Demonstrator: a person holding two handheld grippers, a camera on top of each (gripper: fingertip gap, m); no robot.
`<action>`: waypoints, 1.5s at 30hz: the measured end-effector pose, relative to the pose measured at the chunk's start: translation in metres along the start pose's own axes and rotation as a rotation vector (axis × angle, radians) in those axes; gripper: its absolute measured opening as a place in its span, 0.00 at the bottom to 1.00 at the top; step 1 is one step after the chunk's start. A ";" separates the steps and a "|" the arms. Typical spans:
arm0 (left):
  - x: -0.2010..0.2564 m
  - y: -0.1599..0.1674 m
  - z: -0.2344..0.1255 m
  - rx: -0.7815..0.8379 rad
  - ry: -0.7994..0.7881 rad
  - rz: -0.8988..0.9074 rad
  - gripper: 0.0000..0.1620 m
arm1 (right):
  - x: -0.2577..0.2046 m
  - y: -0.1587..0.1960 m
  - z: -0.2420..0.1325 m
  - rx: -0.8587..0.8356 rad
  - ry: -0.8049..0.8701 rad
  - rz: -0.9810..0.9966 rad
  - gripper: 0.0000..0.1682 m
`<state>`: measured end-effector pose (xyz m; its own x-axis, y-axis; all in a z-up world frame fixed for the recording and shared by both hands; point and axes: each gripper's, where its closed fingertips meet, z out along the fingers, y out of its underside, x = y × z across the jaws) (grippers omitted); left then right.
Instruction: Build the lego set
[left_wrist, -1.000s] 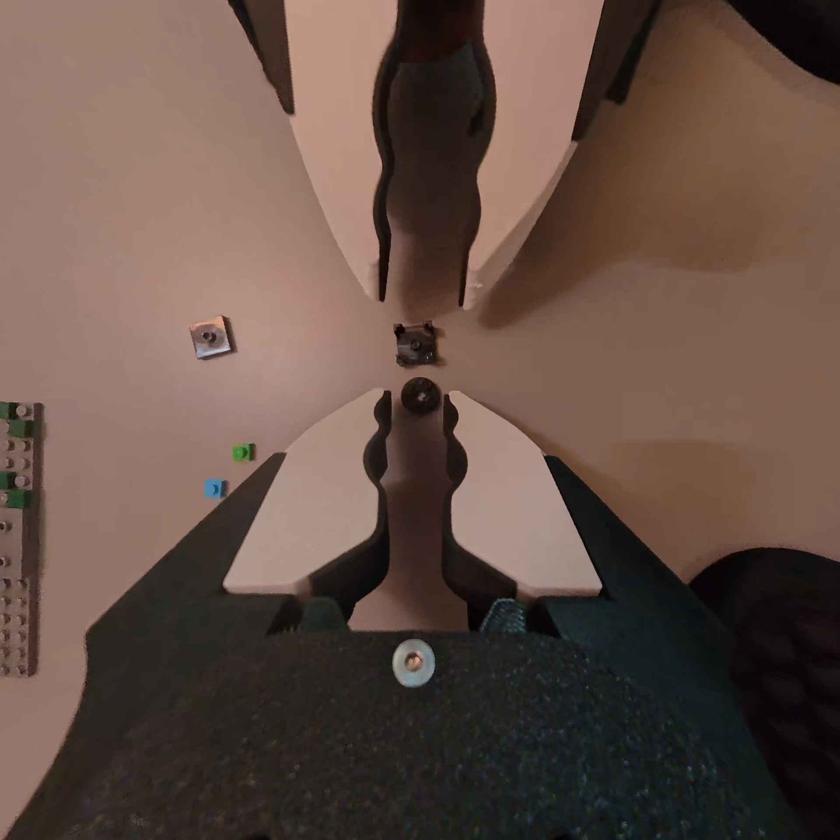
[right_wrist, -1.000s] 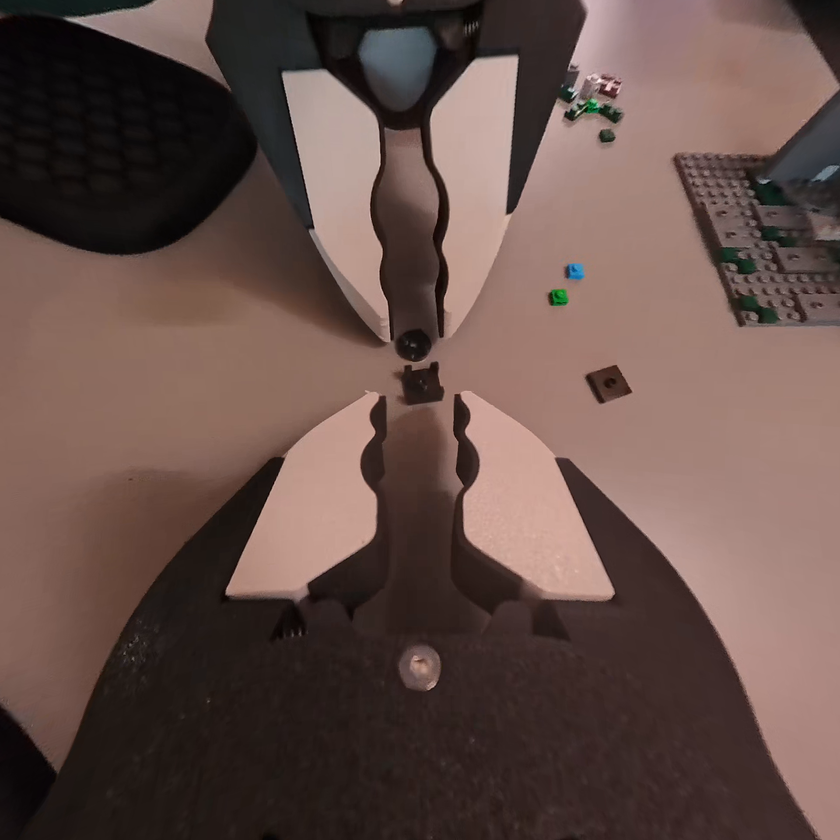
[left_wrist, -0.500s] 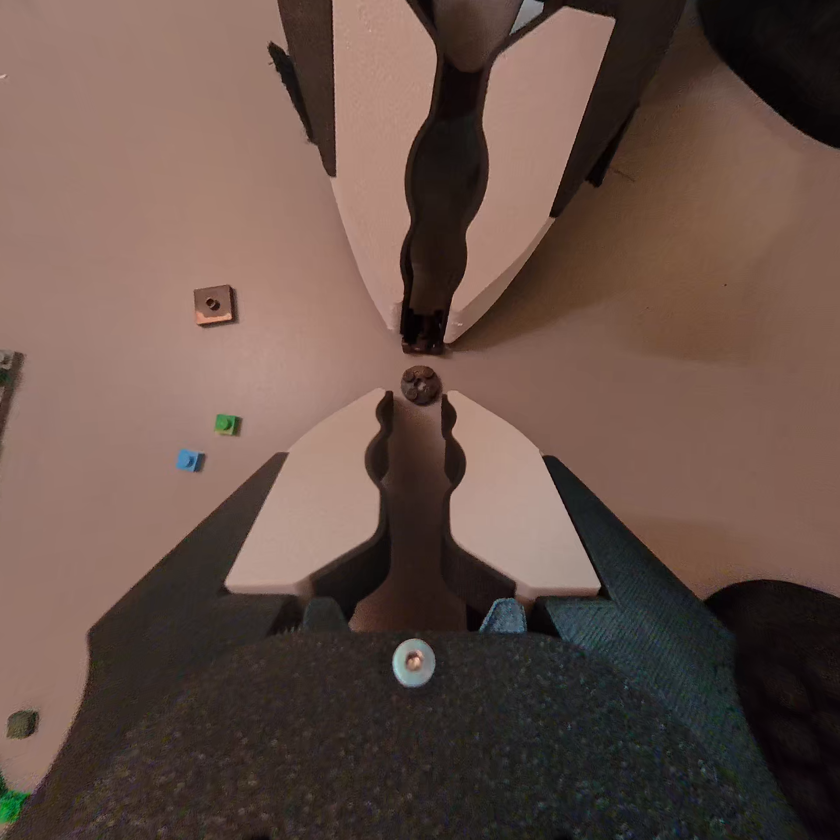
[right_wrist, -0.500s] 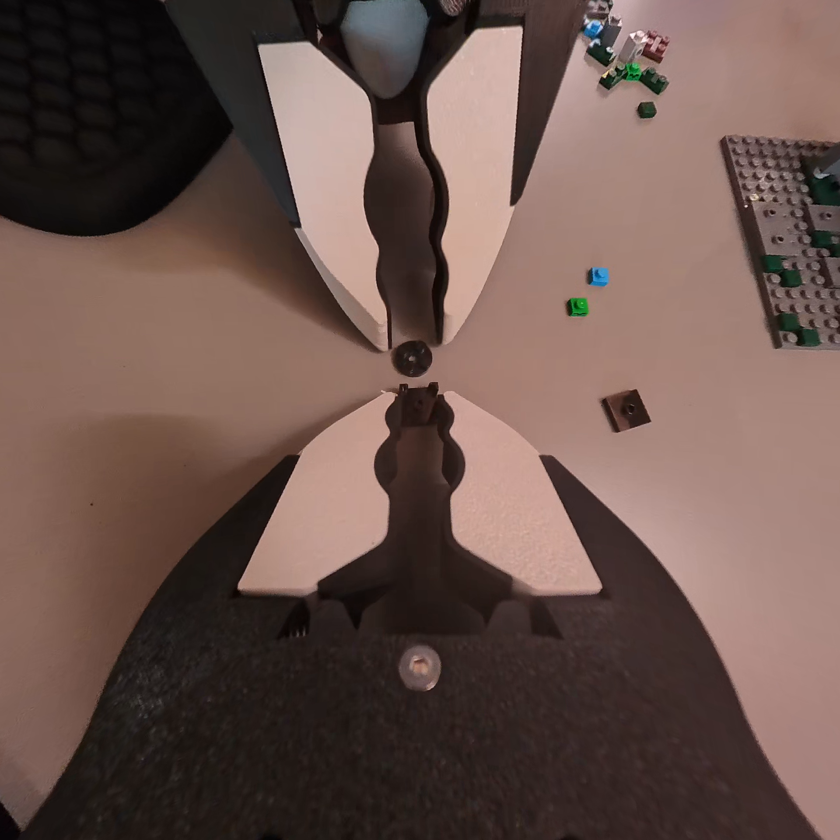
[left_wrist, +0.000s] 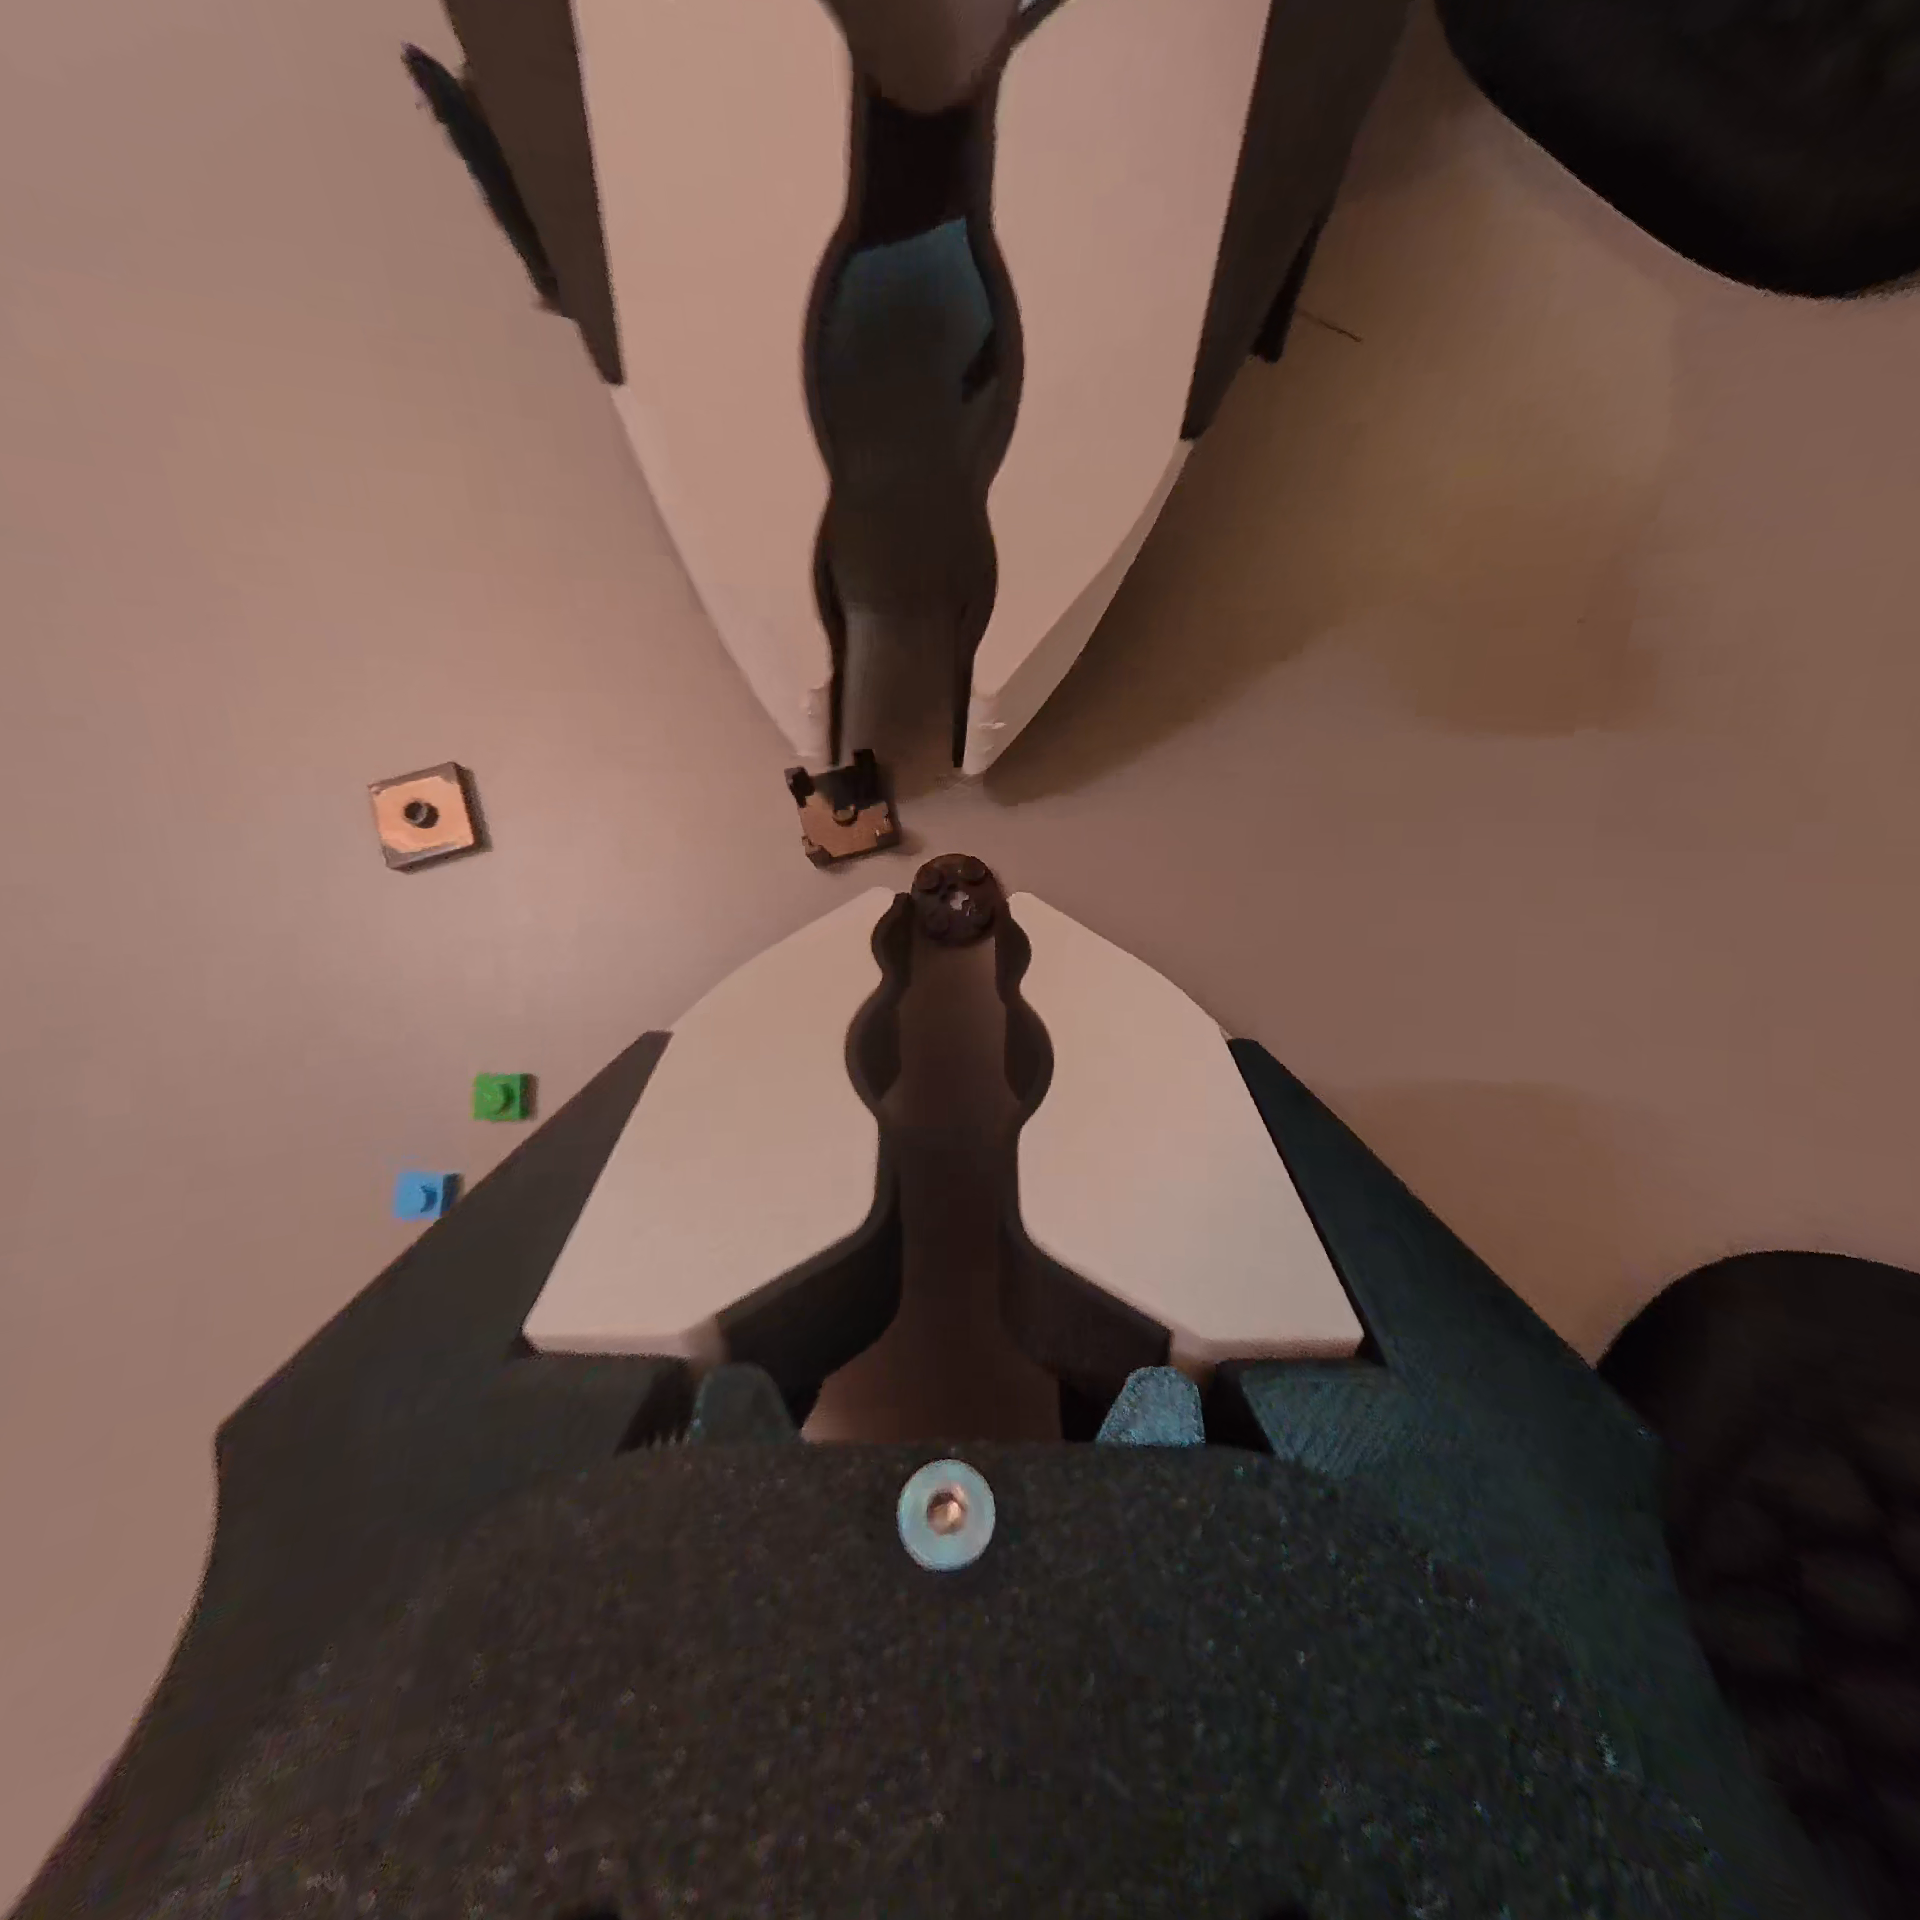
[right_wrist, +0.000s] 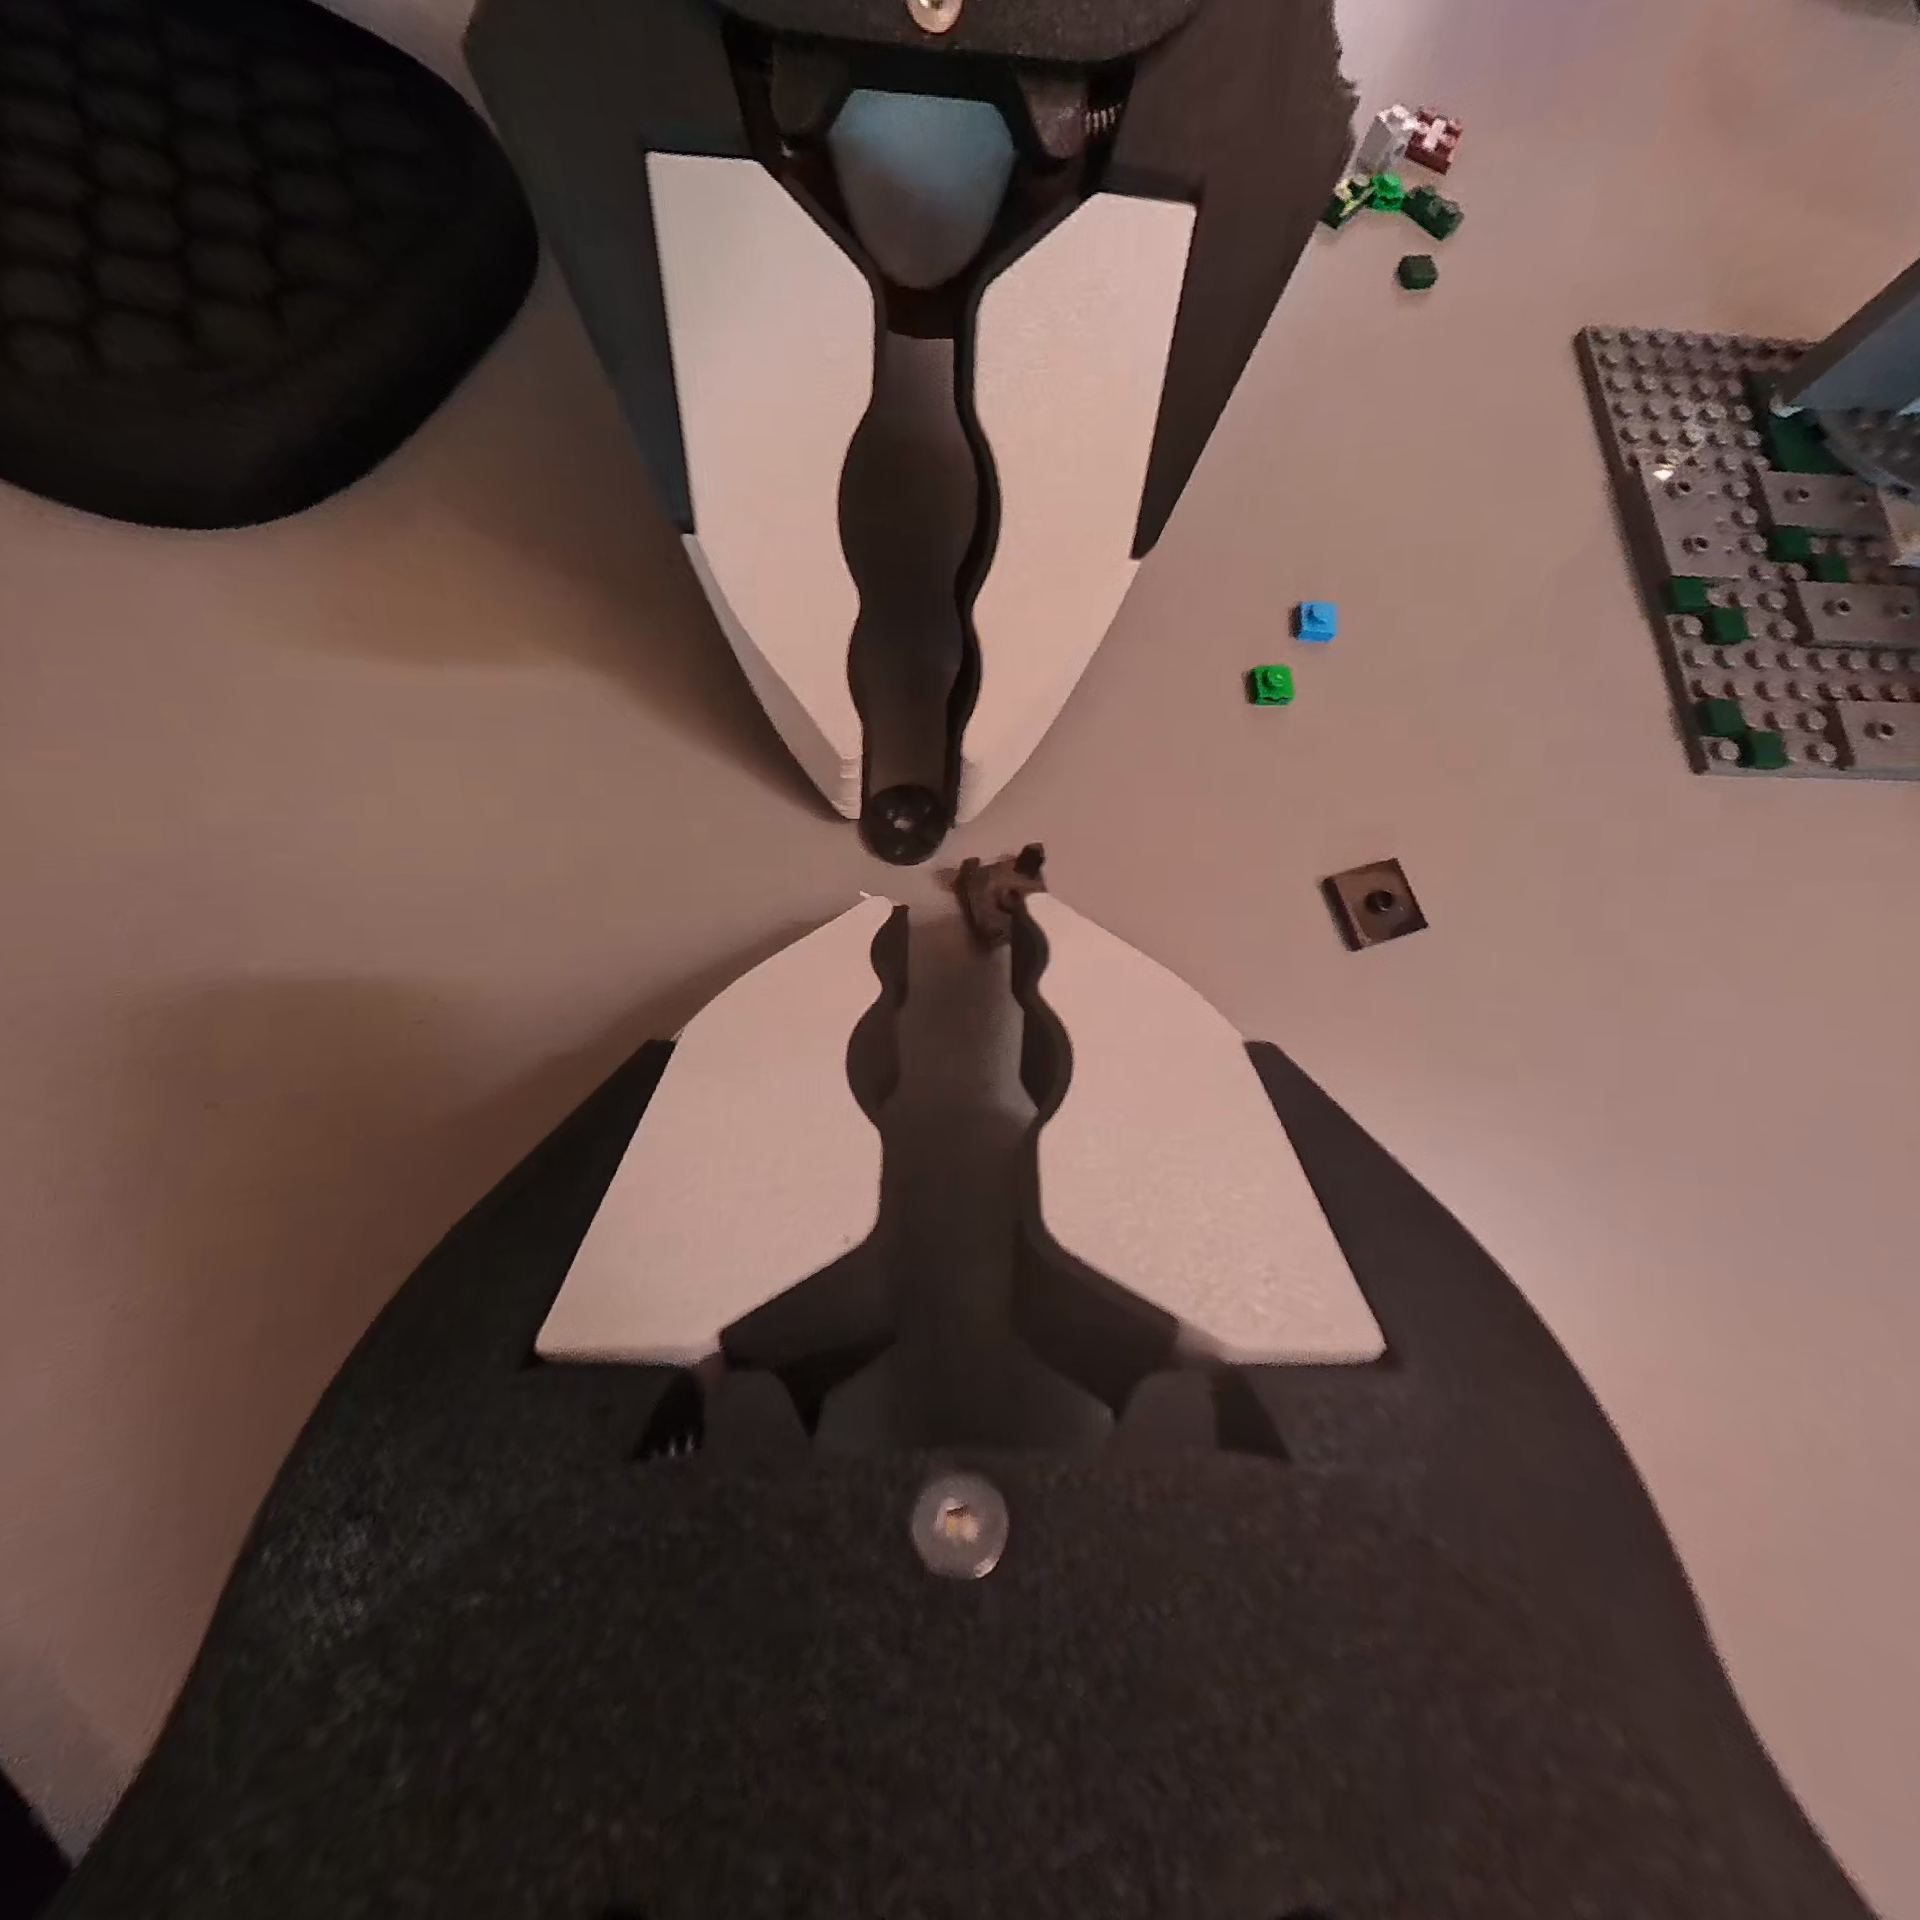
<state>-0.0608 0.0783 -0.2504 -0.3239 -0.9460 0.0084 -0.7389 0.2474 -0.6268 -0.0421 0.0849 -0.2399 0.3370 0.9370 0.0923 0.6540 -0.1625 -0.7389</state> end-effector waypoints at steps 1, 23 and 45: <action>0.001 -0.001 0.000 0.002 0.011 0.008 0.10 | 0.002 0.001 0.001 -0.007 0.000 -0.001 0.13; -0.007 0.007 -0.024 0.095 -0.203 -0.087 0.11 | 0.000 -0.012 0.002 -0.021 -0.100 -0.010 0.09; -0.009 0.016 -0.016 0.157 -0.213 -0.105 0.09 | -0.012 -0.012 0.017 -0.107 -0.077 -0.017 0.09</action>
<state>-0.0794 0.0942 -0.2478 -0.1063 -0.9916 -0.0738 -0.6557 0.1257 -0.7445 -0.0654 0.0804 -0.2434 0.2754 0.9600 0.0496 0.7291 -0.1750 -0.6616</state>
